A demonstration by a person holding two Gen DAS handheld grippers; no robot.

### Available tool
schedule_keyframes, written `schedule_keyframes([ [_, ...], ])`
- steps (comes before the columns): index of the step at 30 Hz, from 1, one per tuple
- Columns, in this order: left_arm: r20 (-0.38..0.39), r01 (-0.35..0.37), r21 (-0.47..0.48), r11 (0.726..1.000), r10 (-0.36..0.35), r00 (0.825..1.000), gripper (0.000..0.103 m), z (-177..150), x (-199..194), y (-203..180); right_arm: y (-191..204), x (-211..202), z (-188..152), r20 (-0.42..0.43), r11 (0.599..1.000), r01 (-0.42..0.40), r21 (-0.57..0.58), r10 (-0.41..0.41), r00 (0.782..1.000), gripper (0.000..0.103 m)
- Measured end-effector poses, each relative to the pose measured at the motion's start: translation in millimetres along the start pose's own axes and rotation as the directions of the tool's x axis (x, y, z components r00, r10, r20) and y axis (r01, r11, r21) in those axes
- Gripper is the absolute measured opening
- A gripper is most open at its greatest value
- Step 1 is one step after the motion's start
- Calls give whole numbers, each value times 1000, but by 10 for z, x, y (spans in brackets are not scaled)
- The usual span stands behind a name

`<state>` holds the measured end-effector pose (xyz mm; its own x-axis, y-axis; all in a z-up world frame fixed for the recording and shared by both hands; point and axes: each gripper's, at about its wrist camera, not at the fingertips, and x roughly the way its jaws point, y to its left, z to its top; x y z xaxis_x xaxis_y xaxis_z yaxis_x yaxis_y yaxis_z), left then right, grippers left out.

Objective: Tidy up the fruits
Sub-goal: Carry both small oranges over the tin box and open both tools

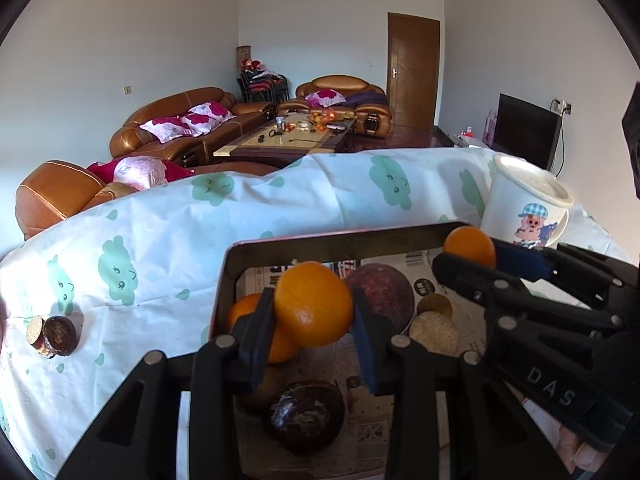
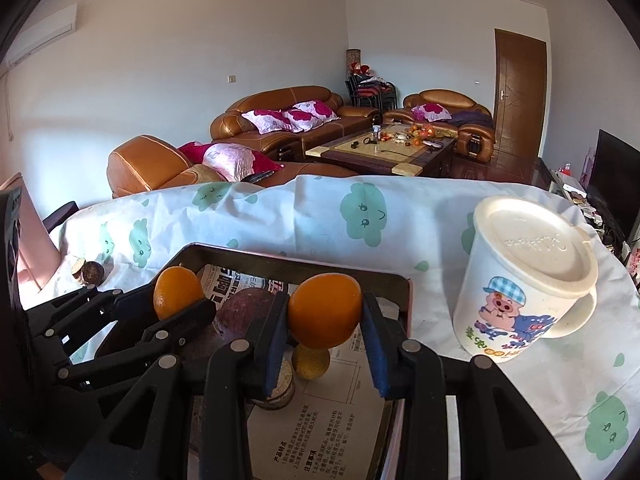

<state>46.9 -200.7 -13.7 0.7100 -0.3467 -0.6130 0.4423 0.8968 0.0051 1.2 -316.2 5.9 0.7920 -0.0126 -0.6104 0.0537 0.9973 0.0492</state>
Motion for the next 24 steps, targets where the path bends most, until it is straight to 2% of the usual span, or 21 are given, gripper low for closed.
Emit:
schedule_keyframes([
  [12,9,-1,-27,1000,1,1000,41,0,-28,58,-10,154,-61,-83,998,-47,37,50,995,39],
  [14,12,11,-35,999,-10,1000,48,-4,-51,69,-29,133,-52,-79,998,-45,48,49,996,39],
  [16,16,9,-43,999,-8,1000,61,3,-88,88,-62,94,-31,-62,997,-47,62,51,997,39],
  [17,23,5,-46,999,-4,1000,65,14,-112,99,-86,73,-23,-54,996,-53,70,57,997,39],
  [24,117,-23,-83,996,33,993,103,60,-368,203,-195,-85,39,27,974,-173,148,171,985,39],
])
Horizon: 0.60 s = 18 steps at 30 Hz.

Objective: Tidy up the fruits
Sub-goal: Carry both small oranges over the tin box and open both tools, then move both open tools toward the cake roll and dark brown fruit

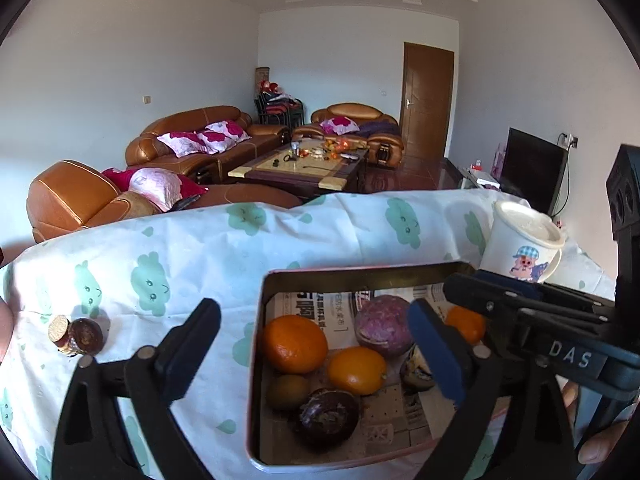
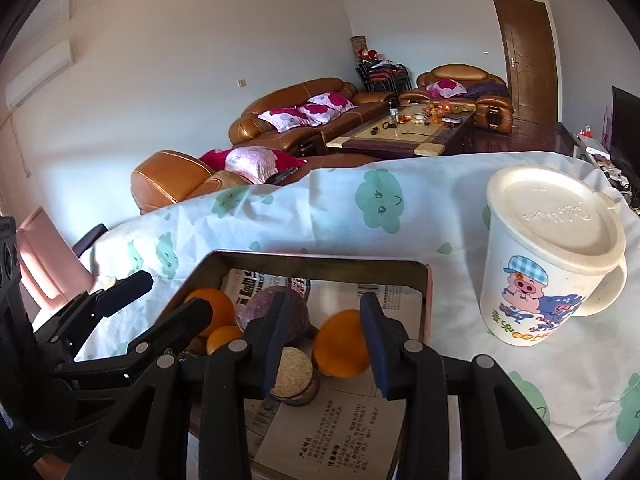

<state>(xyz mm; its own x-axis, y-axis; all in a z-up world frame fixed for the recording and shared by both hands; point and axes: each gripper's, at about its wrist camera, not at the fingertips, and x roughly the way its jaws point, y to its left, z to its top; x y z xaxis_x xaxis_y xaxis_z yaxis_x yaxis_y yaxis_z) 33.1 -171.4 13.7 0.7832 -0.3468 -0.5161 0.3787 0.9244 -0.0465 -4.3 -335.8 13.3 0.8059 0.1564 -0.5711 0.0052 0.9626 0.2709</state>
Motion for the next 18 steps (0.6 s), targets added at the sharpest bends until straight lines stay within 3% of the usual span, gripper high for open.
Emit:
schedule_keyframes([
  [2,30,6,-23,1000,-6,1000,103,19,-92,51,-22,-64,27,34,998,-49,32,47,998,47],
  [4,44,1,-40,999,0,999,103,26,-161,99,-55,-136,35,83,994,-88,67,82,993,69],
  [6,50,-19,-48,999,22,998,103,17,-204,144,-81,-210,36,137,987,-126,97,112,984,80],
  [14,74,-146,-78,986,152,986,103,-170,-324,450,54,-239,-15,203,999,-2,50,-8,979,81],
  [18,88,-221,-65,973,226,970,103,-259,-373,564,120,-244,-93,224,994,107,12,-107,969,81],
])
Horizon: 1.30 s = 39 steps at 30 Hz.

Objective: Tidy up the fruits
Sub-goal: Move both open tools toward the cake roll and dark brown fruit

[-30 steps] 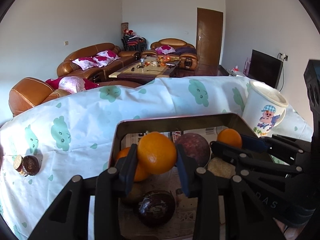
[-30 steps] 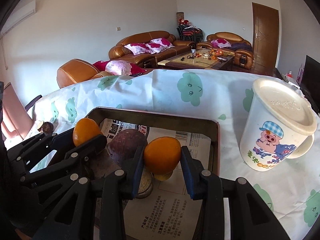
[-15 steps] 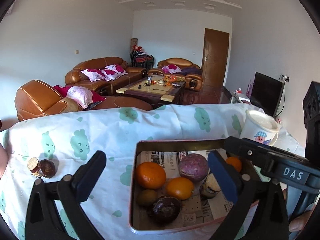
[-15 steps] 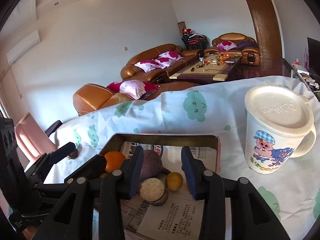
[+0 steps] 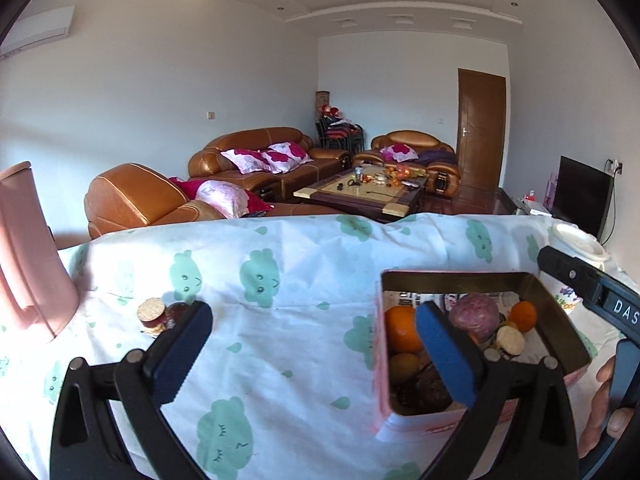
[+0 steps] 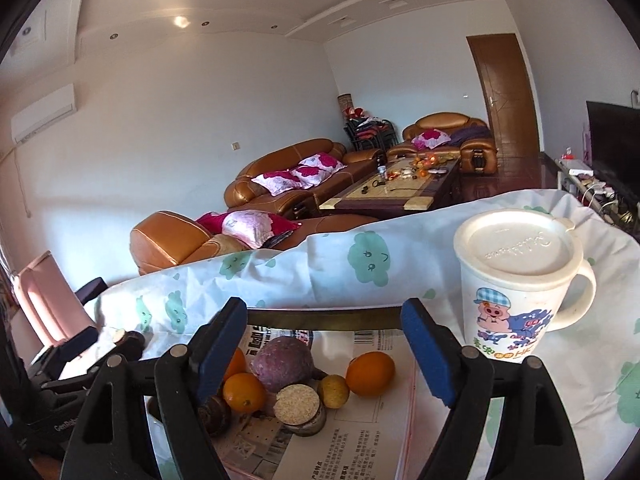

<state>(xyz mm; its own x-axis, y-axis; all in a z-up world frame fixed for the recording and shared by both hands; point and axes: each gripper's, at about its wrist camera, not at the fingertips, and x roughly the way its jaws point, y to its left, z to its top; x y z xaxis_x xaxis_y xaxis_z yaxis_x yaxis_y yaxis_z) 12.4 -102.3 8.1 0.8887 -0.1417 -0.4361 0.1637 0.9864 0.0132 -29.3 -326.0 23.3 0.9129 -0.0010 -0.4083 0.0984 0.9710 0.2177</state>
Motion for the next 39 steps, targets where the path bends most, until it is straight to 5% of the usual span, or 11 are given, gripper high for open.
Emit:
schedule_keyframes([
  [4,5,-54,36,998,54,999,103,-69,-33,77,34,-63,-63,19,998,58,-18,-57,998,81],
  [13,-42,-49,14,999,49,998,103,-125,-92,349,154,-285,-186,83,982,188,-19,-186,979,81],
  [20,-44,-114,33,993,115,992,103,-159,-103,745,604,-240,-271,58,989,137,-51,-134,989,80],
  [39,-121,-252,-111,961,239,964,103,-247,-22,2134,2013,330,-453,-56,990,-34,-140,27,998,81],
])
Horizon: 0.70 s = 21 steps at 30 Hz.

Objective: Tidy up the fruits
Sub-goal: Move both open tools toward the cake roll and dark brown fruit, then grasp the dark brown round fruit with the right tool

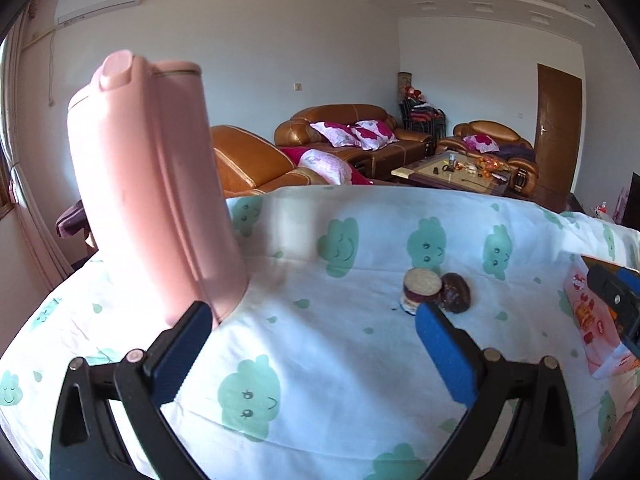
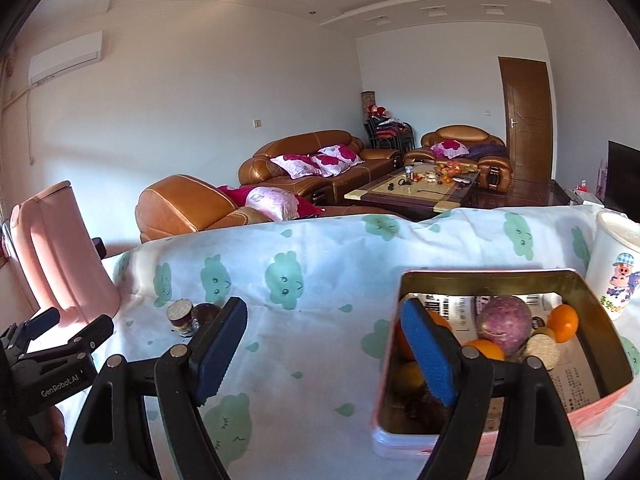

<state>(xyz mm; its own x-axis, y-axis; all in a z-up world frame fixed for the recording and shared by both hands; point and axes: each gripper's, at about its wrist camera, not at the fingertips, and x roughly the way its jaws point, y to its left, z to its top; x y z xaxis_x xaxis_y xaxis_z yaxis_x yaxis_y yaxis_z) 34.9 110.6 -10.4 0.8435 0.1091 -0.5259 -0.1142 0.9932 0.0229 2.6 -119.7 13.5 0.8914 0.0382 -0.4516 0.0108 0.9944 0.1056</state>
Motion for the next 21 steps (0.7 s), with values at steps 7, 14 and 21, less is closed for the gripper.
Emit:
schedule_keyframes([
  [7,-28,13,14,1000,-13,1000,103,-12,59,-16,386,397,21,-137,992,-93,-89,81,987,80],
  [14,-64,29,-4,1000,-29,998,103,-1,134,32,673,989,35,-331,963,-231,-141,173,927,73],
  [21,-93,21,8,1000,-20,995,103,0,183,9,791,1371,16,-445,950,-273,-153,181,877,60],
])
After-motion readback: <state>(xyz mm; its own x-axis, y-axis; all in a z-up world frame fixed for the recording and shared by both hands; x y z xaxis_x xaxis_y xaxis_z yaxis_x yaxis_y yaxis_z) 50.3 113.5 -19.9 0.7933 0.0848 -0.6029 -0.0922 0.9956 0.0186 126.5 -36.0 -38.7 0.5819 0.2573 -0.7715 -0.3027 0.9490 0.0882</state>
